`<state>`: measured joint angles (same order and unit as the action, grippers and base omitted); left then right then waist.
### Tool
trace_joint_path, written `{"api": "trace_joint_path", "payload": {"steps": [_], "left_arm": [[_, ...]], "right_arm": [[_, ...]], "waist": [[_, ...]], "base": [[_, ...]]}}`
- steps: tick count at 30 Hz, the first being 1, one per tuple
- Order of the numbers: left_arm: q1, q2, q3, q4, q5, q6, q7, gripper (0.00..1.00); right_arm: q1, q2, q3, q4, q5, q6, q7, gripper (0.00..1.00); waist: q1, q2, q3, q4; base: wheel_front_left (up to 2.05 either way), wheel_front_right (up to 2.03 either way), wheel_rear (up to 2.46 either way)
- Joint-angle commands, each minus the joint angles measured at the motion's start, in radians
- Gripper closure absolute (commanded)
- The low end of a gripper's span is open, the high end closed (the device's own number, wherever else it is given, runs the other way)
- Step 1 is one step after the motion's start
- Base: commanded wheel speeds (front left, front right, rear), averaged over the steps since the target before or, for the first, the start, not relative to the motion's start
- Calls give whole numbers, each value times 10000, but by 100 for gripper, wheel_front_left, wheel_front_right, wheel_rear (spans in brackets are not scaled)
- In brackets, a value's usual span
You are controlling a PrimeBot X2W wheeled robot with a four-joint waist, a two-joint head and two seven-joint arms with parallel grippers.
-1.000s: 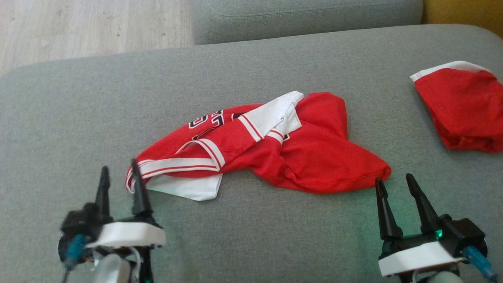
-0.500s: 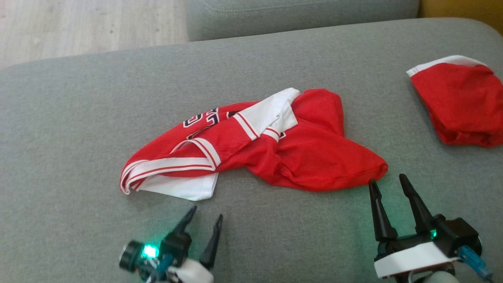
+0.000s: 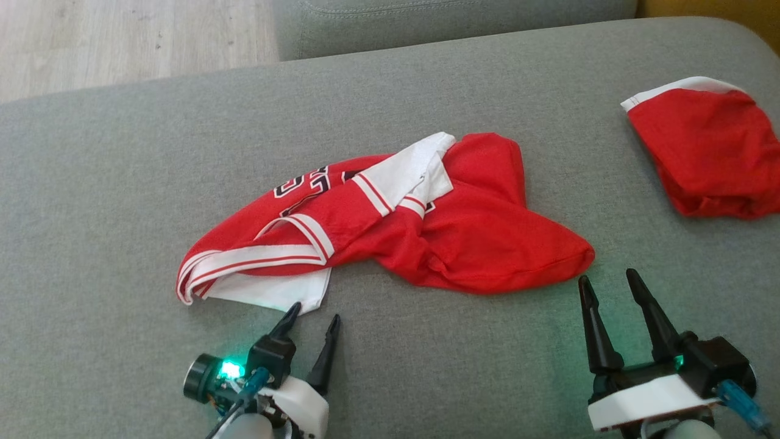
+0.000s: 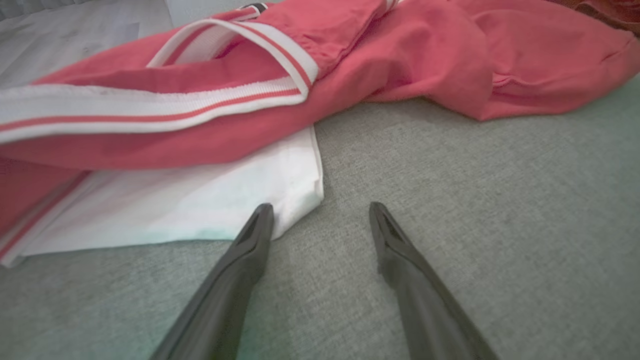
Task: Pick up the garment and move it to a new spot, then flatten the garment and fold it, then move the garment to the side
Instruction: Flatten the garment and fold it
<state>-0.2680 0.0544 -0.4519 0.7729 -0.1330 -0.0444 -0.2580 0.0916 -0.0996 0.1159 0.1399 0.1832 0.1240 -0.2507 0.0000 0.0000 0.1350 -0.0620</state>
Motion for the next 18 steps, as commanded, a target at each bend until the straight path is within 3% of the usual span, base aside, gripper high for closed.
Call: {"api": "trace_joint_path", "payload": {"steps": [1,5,7,13,18], "left_arm": [[-362,62,314,-17,-71,-6,-36,14],[-515,47,338,156,-117,-28,-37,66],[-599,44,355,316,-134,-38,-37,100],[-752,57,504,243,-223,-5,-37,100],[-529,505,1039,-1265,-203,374,-37,100]], "right_arm": [[-305,-150,183,-321,-28,67,-111,0],[-329,-173,185,-342,-36,67,-111,0],[-346,-189,197,-343,-38,67,-111,0],[-365,-215,138,-318,-32,67,-111,0],[-490,-236,2,-141,22,67,-111,0]], "waist": [[0,0,23,25],[0,0,73,77],[0,0,92,92],[0,0,96,183],[0,0,116,370]], "base": [[0,0,0],[0,0,0],[0,0,0],[0,0,0],[0,0,0]]}}
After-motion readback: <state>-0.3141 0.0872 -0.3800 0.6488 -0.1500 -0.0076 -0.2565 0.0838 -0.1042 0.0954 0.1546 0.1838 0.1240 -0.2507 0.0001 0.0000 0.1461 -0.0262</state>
